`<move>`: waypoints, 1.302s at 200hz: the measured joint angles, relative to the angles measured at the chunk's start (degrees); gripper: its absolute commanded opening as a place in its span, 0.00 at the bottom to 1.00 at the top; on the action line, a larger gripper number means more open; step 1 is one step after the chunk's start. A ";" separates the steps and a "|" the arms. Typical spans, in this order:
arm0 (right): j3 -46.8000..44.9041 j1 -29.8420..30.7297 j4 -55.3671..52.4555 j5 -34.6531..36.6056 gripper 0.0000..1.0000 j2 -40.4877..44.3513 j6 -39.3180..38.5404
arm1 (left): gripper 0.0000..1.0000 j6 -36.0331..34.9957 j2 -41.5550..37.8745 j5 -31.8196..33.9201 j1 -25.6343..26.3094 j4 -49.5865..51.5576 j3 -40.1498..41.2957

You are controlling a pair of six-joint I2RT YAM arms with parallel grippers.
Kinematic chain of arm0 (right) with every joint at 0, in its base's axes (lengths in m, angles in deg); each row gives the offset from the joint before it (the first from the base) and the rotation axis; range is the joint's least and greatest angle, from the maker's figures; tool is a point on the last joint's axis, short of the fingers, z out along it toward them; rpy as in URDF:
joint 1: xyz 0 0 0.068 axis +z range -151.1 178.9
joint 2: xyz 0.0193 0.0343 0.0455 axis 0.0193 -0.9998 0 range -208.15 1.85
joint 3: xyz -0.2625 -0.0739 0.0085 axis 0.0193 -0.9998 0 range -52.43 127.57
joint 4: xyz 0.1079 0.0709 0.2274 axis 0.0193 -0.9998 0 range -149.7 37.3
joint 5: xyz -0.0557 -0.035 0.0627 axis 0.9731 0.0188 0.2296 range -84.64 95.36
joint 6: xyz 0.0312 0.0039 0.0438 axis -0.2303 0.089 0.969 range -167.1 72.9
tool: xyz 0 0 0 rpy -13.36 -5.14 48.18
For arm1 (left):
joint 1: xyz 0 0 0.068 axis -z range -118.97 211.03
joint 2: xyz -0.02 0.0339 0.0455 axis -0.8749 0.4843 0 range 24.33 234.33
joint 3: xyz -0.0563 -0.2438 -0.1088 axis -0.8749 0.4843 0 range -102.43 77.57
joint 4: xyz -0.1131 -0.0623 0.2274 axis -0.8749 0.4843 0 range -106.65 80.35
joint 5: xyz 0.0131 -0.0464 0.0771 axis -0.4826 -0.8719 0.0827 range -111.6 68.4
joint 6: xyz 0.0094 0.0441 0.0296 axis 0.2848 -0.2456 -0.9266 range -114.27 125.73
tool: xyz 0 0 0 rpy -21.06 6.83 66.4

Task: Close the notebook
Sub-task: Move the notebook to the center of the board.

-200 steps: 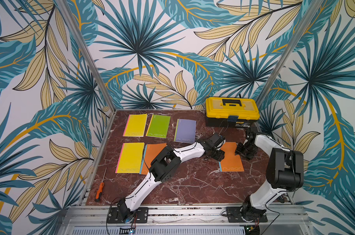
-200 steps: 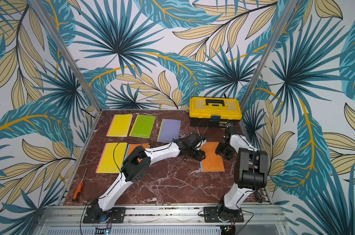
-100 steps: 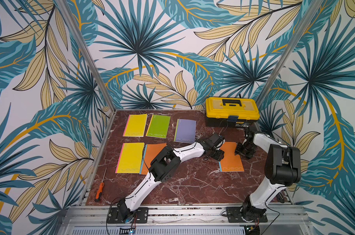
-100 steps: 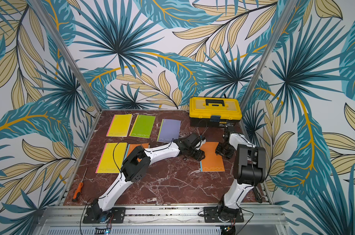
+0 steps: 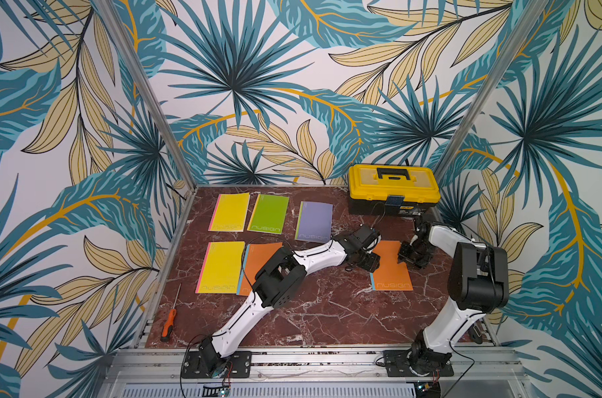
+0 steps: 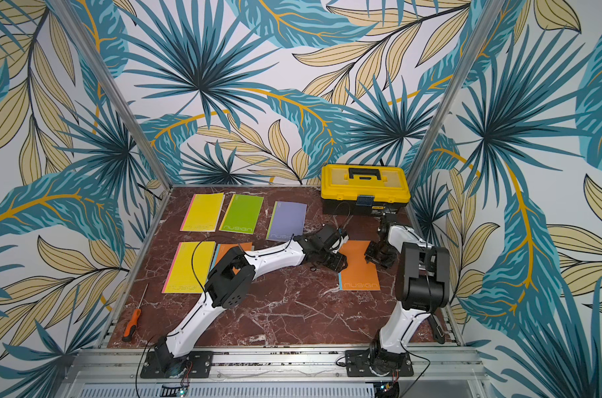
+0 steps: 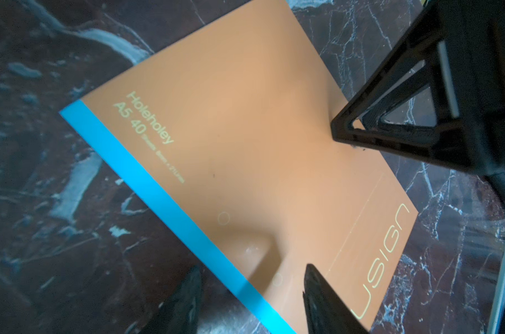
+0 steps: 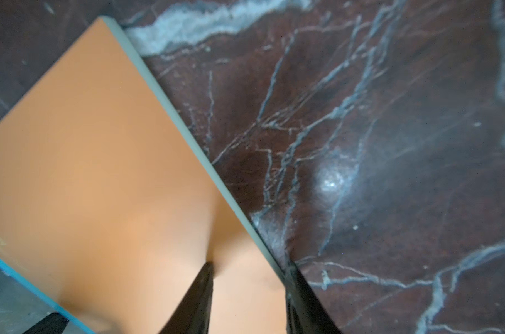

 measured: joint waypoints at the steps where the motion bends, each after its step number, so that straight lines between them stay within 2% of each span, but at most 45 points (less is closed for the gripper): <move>1: 0.00 0.07 0.00 -0.02 0.41 0.00 0.00 | 0.58 0.02 0.00 0.02 0.00 0.07 0.00; 36: -0.11 2.93 -0.02 -0.52 0.40 0.00 0.00 | 0.58 1.18 -1.60 0.52 -0.61 2.43 1.66; 110: -2.01 10.82 -0.02 -1.20 0.40 1.38 1.09 | 0.57 4.13 -10.10 1.25 -2.21 3.43 14.12; 260: -7.08 23.50 -0.02 0.76 0.40 5.55 6.03 | 0.57 10.54 -22.49 1.90 -0.85 1.44 32.65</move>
